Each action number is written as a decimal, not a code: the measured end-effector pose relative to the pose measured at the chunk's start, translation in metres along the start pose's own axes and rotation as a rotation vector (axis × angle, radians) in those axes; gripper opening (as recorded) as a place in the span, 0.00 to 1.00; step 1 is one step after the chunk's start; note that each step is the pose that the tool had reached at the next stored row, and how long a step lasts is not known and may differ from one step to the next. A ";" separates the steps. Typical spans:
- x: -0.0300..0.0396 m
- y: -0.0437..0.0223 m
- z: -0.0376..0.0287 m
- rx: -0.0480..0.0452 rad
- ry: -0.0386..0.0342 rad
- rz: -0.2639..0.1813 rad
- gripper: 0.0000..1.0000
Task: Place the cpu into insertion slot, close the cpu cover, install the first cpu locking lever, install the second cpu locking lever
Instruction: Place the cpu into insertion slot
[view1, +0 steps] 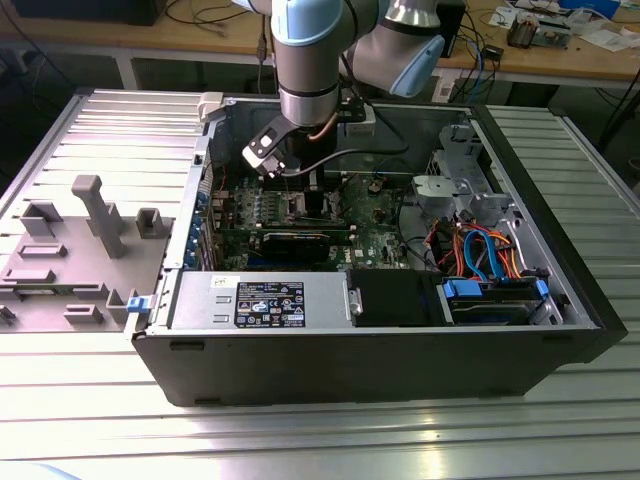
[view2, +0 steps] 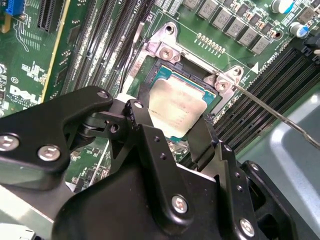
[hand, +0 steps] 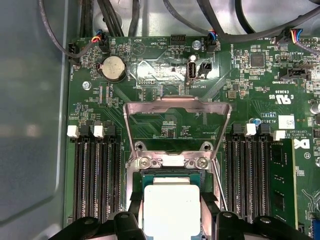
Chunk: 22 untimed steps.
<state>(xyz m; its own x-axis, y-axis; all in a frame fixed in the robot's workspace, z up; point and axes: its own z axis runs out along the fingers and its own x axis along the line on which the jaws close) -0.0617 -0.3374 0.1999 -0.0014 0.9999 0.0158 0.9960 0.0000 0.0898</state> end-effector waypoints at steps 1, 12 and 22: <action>0.0000 0.0000 0.0001 0.0001 -0.0003 0.002 0.54; -0.0001 0.0003 0.0041 -0.0001 -0.0079 0.011 0.54; -0.0001 0.0002 0.0045 -0.0002 -0.0078 0.012 0.61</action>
<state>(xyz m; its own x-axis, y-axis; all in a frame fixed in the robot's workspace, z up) -0.0610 -0.3374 0.1954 0.0108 0.9999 0.0091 0.9959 -0.0116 0.0898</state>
